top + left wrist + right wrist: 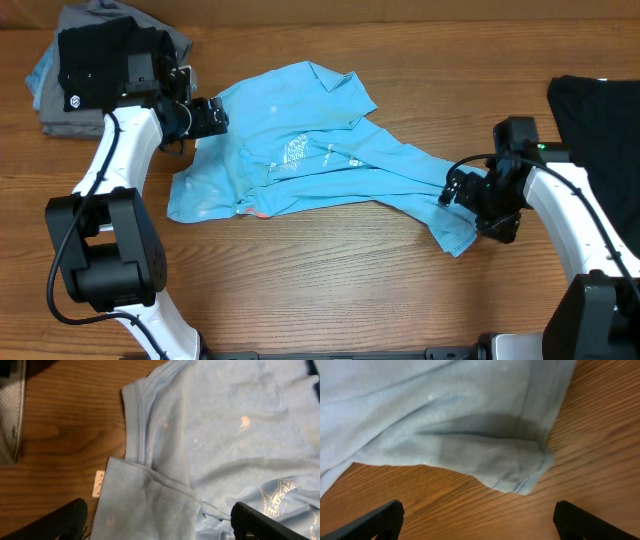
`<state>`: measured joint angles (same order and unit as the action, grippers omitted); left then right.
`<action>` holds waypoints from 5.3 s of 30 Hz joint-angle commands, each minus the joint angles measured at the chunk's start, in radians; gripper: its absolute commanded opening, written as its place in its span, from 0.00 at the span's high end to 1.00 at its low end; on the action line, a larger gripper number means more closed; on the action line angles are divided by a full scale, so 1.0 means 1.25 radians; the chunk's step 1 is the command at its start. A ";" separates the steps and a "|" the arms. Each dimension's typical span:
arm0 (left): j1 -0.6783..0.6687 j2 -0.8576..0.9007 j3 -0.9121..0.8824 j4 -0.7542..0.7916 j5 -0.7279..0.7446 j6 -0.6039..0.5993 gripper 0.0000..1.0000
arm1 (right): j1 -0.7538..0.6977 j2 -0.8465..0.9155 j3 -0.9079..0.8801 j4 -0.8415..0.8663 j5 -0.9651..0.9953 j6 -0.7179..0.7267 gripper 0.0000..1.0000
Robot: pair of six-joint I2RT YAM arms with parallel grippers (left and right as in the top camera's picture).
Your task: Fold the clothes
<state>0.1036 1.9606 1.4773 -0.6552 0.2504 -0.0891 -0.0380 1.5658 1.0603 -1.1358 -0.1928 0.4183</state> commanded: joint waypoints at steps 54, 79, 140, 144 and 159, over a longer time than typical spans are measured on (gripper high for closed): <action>-0.010 0.056 0.114 -0.126 -0.013 0.054 0.96 | 0.008 0.000 -0.056 0.015 0.084 0.004 0.15; -0.010 0.037 0.114 -0.206 -0.014 0.048 0.96 | 0.008 0.001 -0.137 0.202 0.085 0.001 0.51; -0.147 -0.175 -0.032 -0.402 -0.019 0.060 0.07 | 0.007 -0.301 0.324 -0.201 0.092 0.015 0.96; -0.154 -0.104 -0.032 -0.379 -0.074 0.016 0.09 | 0.007 -0.287 0.324 -0.200 0.105 0.015 0.96; -0.154 0.018 -0.032 -0.378 -0.253 -0.061 0.21 | 0.007 -0.245 0.318 -0.192 0.121 0.016 0.96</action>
<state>-0.0856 1.9694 1.4441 -1.1286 -0.0151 -0.1360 -0.0319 1.2583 1.4403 -1.3849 -0.0589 0.4438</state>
